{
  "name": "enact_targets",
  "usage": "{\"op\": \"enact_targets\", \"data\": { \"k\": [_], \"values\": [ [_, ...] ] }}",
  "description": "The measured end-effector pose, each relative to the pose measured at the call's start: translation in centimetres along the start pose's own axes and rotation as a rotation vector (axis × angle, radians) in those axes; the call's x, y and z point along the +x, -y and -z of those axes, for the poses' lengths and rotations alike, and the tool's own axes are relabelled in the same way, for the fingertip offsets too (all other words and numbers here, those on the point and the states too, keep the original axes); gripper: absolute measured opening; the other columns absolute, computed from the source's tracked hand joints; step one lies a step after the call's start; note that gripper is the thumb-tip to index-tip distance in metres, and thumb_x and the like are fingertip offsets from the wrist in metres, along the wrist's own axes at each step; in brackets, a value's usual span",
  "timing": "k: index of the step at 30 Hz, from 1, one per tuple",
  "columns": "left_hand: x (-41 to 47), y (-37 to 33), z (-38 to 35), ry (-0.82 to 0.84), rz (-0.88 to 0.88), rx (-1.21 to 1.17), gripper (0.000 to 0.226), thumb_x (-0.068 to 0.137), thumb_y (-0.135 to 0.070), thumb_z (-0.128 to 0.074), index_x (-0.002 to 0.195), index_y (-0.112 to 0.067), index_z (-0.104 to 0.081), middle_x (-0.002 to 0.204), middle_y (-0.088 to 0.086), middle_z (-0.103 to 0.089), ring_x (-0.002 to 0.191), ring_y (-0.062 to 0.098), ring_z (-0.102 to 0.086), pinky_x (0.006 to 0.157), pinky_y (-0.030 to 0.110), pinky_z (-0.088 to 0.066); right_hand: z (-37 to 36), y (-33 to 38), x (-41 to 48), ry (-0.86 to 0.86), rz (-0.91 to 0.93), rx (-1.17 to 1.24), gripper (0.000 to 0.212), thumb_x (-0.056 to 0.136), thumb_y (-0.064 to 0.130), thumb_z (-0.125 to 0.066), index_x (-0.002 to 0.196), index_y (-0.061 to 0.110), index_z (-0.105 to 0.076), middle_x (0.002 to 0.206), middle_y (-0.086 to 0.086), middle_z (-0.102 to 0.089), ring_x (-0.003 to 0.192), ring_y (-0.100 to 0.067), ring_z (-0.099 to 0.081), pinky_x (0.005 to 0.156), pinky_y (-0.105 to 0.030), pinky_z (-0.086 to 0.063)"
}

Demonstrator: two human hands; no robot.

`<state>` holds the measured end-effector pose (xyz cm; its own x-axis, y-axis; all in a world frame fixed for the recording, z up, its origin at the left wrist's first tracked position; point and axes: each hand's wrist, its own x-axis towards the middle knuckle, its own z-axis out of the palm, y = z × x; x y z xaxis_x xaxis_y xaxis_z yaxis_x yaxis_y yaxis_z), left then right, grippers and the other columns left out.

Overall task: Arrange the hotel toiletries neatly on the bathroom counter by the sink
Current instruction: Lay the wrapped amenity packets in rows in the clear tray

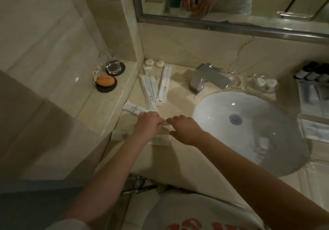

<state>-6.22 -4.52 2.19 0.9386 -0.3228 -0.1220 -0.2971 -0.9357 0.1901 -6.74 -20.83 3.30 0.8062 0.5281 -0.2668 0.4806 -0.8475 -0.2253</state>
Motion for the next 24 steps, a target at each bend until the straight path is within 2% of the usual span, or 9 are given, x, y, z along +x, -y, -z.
{"op": "enact_targets", "data": {
  "k": [4, 8, 10, 11, 13, 15, 17, 21, 24],
  "values": [
    [1.3, -1.0, 1.5, -0.116, -0.050, -0.051, 0.028, 0.091, -0.022, -0.049, 0.111, -0.022, -0.069, 0.107, 0.001, -0.065, 0.106, 0.022, -0.056, 0.090, 0.034, -0.035, 1.5, -1.6, -0.1, -0.136, -0.025, -0.068, 0.019, 0.093, 0.014, -0.040, 0.108, 0.013, -0.051, 0.097, -0.010, -0.063, 0.086, -0.033, -0.061, 0.063, -0.033, -0.037],
    [1.1, -0.5, 1.5, -0.423, 0.092, -0.229, 0.033, 0.084, -0.017, -0.061, 0.116, -0.010, -0.062, 0.116, 0.008, -0.056, 0.112, 0.026, -0.050, 0.094, 0.037, -0.039, 2.4, -4.0, -1.1, -0.192, -0.215, 0.031, 0.016, 0.089, 0.006, -0.038, 0.099, 0.012, -0.049, 0.079, -0.008, -0.056, 0.074, -0.032, -0.058, 0.059, -0.032, -0.035],
    [1.0, 0.1, 0.6, -0.464, 0.179, -0.249, 0.029, 0.083, -0.015, -0.063, 0.111, -0.008, -0.060, 0.114, 0.010, -0.054, 0.108, 0.028, -0.051, 0.091, 0.037, -0.042, 2.2, -5.2, -1.6, -0.243, -0.344, 0.134, 0.017, 0.088, 0.002, -0.036, 0.097, 0.009, -0.048, 0.075, -0.010, -0.052, 0.067, -0.031, -0.050, 0.058, -0.032, -0.035],
    [1.1, 0.5, 0.0, -0.419, 0.216, -0.256, 0.029, 0.083, -0.016, -0.062, 0.110, -0.008, -0.059, 0.115, 0.010, -0.053, 0.109, 0.028, -0.050, 0.091, 0.036, -0.042, 1.9, -5.8, -1.8, -0.281, -0.402, 0.205, 0.015, 0.088, 0.002, -0.036, 0.095, 0.007, -0.048, 0.074, -0.011, -0.051, 0.066, -0.031, -0.047, 0.059, -0.033, -0.035],
    [1.7, 1.2, -1.3, -0.215, 0.253, -0.235, 0.037, 0.085, -0.021, -0.061, 0.120, -0.011, -0.054, 0.124, 0.009, -0.050, 0.117, 0.027, -0.046, 0.097, 0.035, -0.038, 1.4, -6.8, -2.0, -0.355, -0.483, 0.369, 0.014, 0.094, 0.006, -0.036, 0.087, 0.005, -0.048, 0.073, -0.012, -0.051, 0.067, -0.031, -0.047, 0.060, -0.033, -0.035],
    [2.4, 1.9, -2.4, 0.036, 0.232, -0.177, 0.053, 0.086, -0.028, -0.061, 0.134, -0.015, -0.045, 0.138, 0.006, -0.042, 0.129, 0.026, -0.036, 0.106, 0.037, -0.033, 0.9, -7.3, -2.0, -0.381, -0.542, 0.534, 0.023, 0.098, 0.013, -0.035, 0.079, 0.006, -0.045, 0.072, -0.011, -0.051, 0.068, -0.030, -0.048, 0.062, -0.033, -0.034],
    [3.2, 2.2, -3.1, 0.202, 0.201, -0.129, 0.059, 0.085, -0.030, -0.062, 0.139, -0.018, -0.040, 0.143, 0.005, -0.038, 0.132, 0.025, -0.031, 0.109, 0.038, -0.031, 0.7, -7.4, -2.1, -0.384, -0.606, 0.708, 0.027, 0.098, 0.015, -0.035, 0.073, 0.008, -0.042, 0.068, -0.009, -0.048, 0.067, -0.028, -0.045, 0.062, -0.034, -0.033],
    [4.7, 2.3, -3.2, 0.248, 0.157, -0.059, 0.039, 0.088, -0.031, -0.058, 0.124, -0.017, -0.051, 0.130, 0.006, -0.046, 0.123, 0.027, -0.038, 0.100, 0.039, -0.036, 0.4, -7.2, -2.3, -0.401, -0.673, 1.012, 0.022, 0.093, 0.013, -0.038, 0.076, 0.004, -0.047, 0.064, -0.006, -0.042, 0.064, -0.022, -0.039, 0.059, -0.034, -0.029],
    [5.3, 1.7, -3.1, 0.322, 0.145, 0.056, 0.034, 0.092, -0.030, -0.049, 0.122, -0.015, -0.049, 0.128, 0.009, -0.045, 0.121, 0.028, -0.038, 0.101, 0.042, -0.033, 0.4, -6.8, -2.9, -0.410, -0.668, 1.127, 0.024, 0.094, 0.019, -0.041, 0.074, 0.008, -0.050, 0.060, -0.002, -0.041, 0.056, -0.017, -0.036, 0.053, -0.029, -0.027]
  ]
}}
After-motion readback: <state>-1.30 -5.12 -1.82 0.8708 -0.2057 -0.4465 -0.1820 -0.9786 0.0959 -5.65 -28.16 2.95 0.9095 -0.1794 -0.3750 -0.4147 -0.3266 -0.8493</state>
